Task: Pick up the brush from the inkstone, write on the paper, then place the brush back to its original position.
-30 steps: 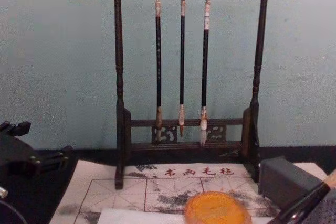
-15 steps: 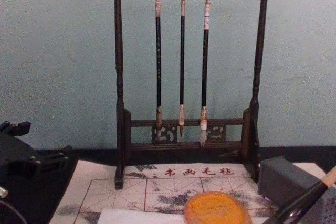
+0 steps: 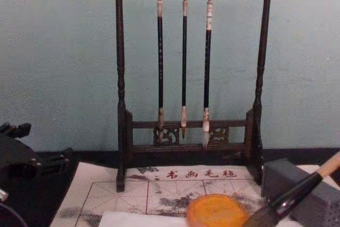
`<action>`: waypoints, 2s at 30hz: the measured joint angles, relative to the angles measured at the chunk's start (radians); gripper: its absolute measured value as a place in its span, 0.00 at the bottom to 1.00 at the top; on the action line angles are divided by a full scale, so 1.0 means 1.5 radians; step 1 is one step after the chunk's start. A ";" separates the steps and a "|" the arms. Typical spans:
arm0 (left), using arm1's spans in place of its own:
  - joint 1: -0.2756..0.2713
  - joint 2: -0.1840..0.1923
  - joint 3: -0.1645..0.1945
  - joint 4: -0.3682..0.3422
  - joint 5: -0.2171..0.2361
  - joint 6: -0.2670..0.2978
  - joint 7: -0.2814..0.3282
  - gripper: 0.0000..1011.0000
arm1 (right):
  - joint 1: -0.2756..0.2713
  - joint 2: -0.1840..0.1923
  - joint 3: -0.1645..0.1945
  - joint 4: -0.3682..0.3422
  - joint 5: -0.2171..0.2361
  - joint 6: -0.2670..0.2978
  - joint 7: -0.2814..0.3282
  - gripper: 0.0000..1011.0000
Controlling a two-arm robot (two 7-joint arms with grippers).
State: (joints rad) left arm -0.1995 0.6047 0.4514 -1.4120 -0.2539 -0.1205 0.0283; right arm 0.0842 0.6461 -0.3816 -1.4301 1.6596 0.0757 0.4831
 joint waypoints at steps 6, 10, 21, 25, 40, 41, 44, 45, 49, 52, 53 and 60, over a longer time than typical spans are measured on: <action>0.000 0.000 0.000 0.000 0.000 0.000 0.000 0.99 | 0.009 -0.008 -0.003 0.004 0.006 -0.002 -0.005 0.20; 0.000 0.000 0.000 0.000 0.000 0.000 0.000 0.99 | 0.020 -0.016 -0.005 0.009 0.014 -0.002 -0.014 0.20; 0.000 0.000 0.000 0.000 0.000 0.000 0.000 0.99 | 0.051 -0.037 -0.013 0.032 0.028 -0.003 -0.040 0.20; 0.000 0.000 0.000 0.000 0.000 0.000 0.000 0.99 | 0.066 -0.045 -0.018 0.044 0.031 -0.003 -0.050 0.20; 0.000 0.000 0.000 0.000 0.000 0.000 0.000 0.99 | 0.113 -0.078 -0.034 0.094 0.032 -0.004 -0.083 0.20; 0.000 0.000 0.000 0.000 0.000 0.000 0.000 0.99 | 0.114 -0.080 -0.035 0.097 0.031 -0.004 -0.085 0.20; 0.000 0.000 0.000 0.000 0.000 0.000 0.000 0.99 | 0.120 -0.086 -0.036 0.104 0.028 -0.008 -0.090 0.20; 0.000 0.000 0.000 0.000 0.000 0.000 0.000 0.99 | 0.121 -0.087 -0.036 0.106 0.028 -0.008 -0.092 0.20; 0.000 0.000 0.000 0.000 0.000 0.000 0.000 0.99 | 0.126 -0.095 -0.036 0.115 0.022 -0.013 -0.099 0.20; 0.000 0.000 0.000 0.000 0.000 0.000 0.000 0.99 | 0.130 -0.101 -0.036 0.122 0.018 -0.015 -0.102 0.20; 0.000 0.000 0.000 0.000 0.000 0.000 0.000 0.99 | 0.131 -0.103 -0.036 0.125 0.017 -0.015 -0.103 0.20; 0.000 0.000 0.000 0.000 0.000 0.000 0.000 0.99 | 0.137 -0.112 -0.033 0.141 0.012 -0.016 -0.109 0.20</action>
State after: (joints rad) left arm -0.1995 0.6047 0.4514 -1.4120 -0.2539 -0.1205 0.0283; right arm 0.2903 0.4774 -0.4308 -1.2190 1.6783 0.0522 0.3191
